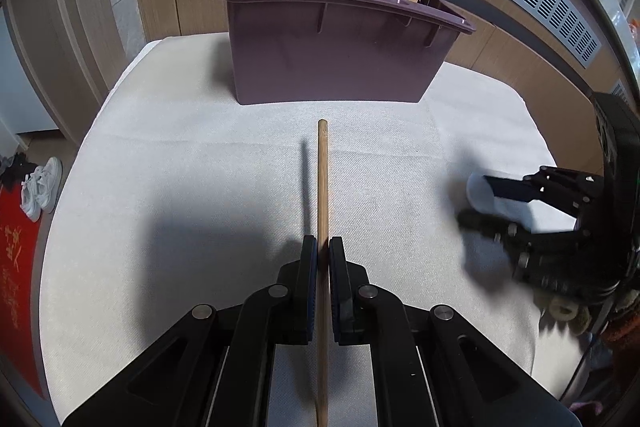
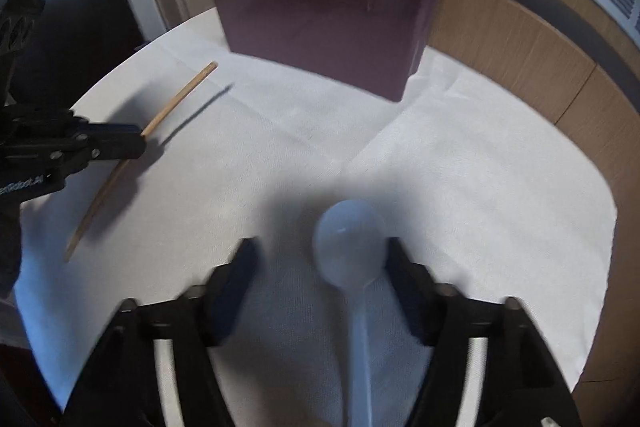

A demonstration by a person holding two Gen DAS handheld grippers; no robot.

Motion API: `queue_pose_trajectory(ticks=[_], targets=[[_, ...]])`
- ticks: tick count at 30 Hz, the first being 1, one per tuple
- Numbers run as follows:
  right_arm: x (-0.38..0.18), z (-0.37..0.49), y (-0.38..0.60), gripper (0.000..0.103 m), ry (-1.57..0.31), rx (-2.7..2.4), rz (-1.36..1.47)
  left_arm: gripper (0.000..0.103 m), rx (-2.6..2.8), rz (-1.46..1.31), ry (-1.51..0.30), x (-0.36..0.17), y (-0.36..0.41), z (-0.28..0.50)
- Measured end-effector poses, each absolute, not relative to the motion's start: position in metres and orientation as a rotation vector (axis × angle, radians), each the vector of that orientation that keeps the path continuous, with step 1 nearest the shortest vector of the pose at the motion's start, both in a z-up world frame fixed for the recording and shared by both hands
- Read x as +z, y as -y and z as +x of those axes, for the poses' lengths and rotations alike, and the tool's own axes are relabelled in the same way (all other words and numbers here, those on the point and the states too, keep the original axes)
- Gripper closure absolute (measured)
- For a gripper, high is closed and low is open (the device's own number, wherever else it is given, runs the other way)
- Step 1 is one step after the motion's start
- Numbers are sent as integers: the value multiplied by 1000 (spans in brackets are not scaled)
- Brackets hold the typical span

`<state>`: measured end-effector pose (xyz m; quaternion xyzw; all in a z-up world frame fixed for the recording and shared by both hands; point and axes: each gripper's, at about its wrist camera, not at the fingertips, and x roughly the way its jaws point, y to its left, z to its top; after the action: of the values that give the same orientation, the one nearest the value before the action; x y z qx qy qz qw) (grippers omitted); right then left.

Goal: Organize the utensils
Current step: 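Regrip the white spoon with the right gripper and lift it, then carry the chopstick and white spoon to the caddy and release both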

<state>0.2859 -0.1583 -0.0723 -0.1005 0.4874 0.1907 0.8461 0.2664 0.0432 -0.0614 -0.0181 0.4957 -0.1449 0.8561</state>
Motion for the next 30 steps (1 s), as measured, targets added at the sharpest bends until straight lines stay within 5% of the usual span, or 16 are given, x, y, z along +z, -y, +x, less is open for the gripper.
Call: queue_pose_trajectory(ticks=[1, 19, 30], targets=[[-71, 287, 158, 71, -1028, 410, -203, 97, -305, -38, -1043, -61, -43, 266], [-5, 253, 182, 72, -845, 413, -103, 97, -329, -62, -958, -29, -36, 247], [72, 235, 198, 72, -615, 395, 25, 98, -395, -119, -595, 92, -34, 228]])
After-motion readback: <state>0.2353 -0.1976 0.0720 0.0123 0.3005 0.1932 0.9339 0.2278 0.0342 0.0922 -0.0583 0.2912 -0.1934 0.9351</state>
